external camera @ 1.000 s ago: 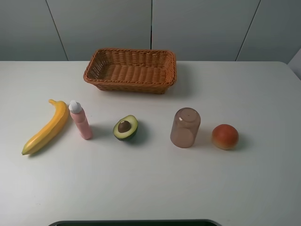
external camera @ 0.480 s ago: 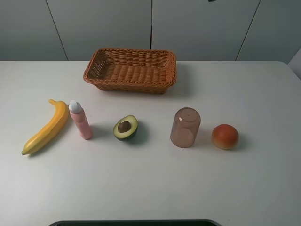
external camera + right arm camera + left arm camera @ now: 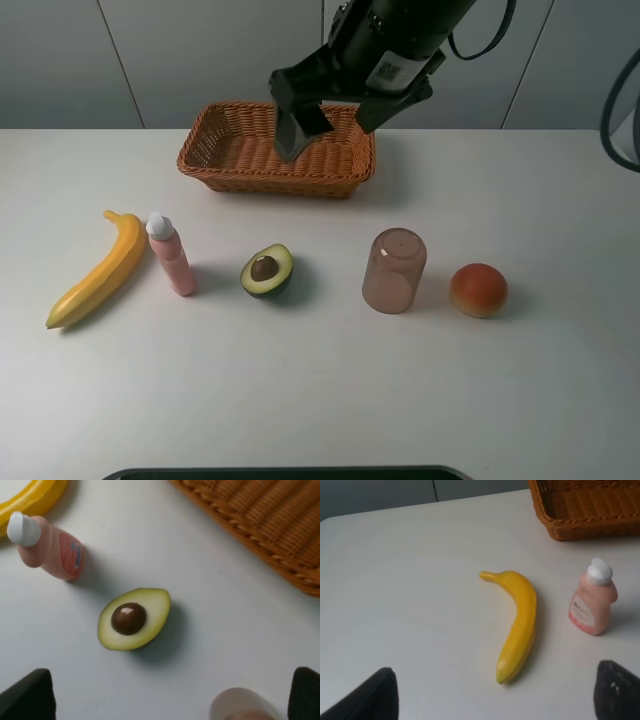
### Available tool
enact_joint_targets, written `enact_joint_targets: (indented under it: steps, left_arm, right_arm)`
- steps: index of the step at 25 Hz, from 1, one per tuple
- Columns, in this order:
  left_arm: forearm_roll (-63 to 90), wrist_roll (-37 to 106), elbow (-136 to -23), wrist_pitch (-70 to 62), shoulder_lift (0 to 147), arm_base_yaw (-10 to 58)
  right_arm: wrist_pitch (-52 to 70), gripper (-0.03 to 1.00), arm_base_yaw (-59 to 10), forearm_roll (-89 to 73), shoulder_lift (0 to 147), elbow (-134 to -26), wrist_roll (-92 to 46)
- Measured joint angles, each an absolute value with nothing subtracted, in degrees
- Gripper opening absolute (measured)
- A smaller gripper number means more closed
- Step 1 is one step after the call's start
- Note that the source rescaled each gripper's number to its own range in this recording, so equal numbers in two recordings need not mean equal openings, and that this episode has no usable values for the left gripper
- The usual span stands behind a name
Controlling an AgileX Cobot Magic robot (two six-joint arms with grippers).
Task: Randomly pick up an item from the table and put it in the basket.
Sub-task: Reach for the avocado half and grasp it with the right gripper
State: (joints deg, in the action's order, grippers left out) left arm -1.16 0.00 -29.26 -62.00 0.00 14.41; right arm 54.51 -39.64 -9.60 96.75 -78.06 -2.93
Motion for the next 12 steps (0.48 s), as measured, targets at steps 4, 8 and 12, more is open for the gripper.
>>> enact_joint_targets:
  steps: [4, 8, 12]
  left_arm:
    - [-1.16, 0.00, -29.26, -62.00, 0.00, 14.41]
    - [-1.16, 0.00, -29.26, -62.00, 0.00, 14.41]
    - [-1.16, 0.39, -29.26, -62.00, 0.00, 14.41]
  right_arm:
    - [52.13, 1.00, -42.31, -9.60, 103.25, -78.06, 0.53]
    - [49.27, 1.00, -44.13, -9.60, 108.44, -78.06, 3.53]
    - [47.93, 1.00, -44.63, -9.16, 112.90, -78.06, 6.39]
